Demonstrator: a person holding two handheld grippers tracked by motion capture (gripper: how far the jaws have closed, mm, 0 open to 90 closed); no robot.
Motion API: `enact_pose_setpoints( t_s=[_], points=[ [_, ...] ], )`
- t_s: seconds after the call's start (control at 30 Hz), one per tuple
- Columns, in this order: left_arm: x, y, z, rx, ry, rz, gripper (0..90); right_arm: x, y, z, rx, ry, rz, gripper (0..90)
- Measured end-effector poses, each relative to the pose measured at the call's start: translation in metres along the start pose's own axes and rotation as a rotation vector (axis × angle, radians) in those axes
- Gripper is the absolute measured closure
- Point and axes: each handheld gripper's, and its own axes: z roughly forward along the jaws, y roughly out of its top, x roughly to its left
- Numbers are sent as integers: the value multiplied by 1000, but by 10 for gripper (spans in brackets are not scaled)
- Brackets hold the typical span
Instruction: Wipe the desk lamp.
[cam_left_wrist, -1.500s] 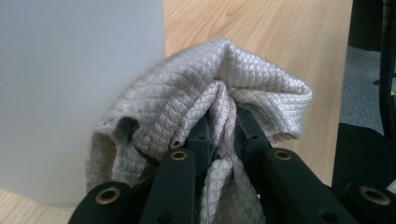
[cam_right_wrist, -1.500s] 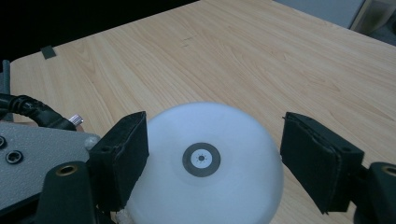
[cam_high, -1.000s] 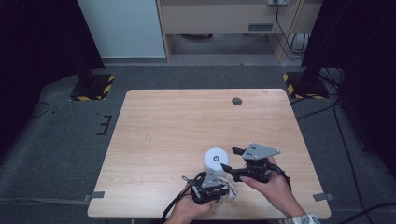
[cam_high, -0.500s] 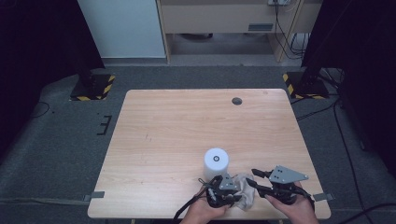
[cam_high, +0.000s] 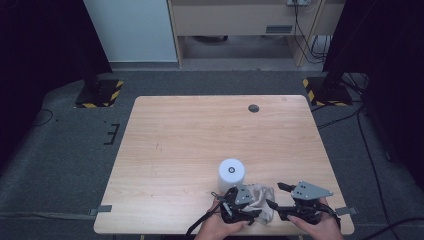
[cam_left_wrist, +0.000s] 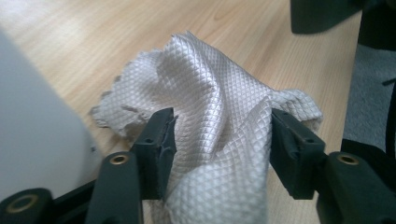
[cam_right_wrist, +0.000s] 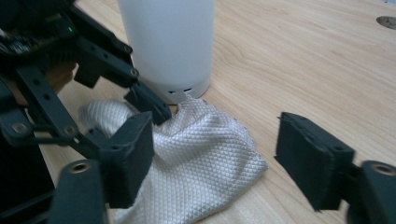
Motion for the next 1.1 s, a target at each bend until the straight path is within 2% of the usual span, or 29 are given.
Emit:
enact_pose_setpoints(
  t_s=[0.1,0.17,0.23,0.3,0.43,0.57,0.77,0.87,0.93,1.1],
  points=[
    [-1,0,-6,-15,-3,7,416,2,-2,3,18,9,-4,184],
    [-1,1,-17,-32,14,23,417,4,-3,8,36,19,-10,136],
    [1,1,-19,-31,17,23,428,9,-3,14,52,39,-26,97],
    [2,2,-20,-36,11,5,438,15,-3,18,64,44,-54,78],
    [0,4,-32,-70,-6,6,452,21,-5,30,109,44,-97,55],
    [4,10,-50,-109,25,1,443,23,-4,42,140,54,-113,53],
    [19,11,-83,-186,56,-34,434,20,-7,55,190,44,-117,79],
    [24,12,-97,-206,90,-45,410,18,-8,58,201,44,-109,114],
    [25,13,-103,-213,89,-42,403,17,-9,62,221,49,-111,144],
    [32,15,-115,-227,146,4,345,13,-9,67,241,76,-86,279]
  ],
)
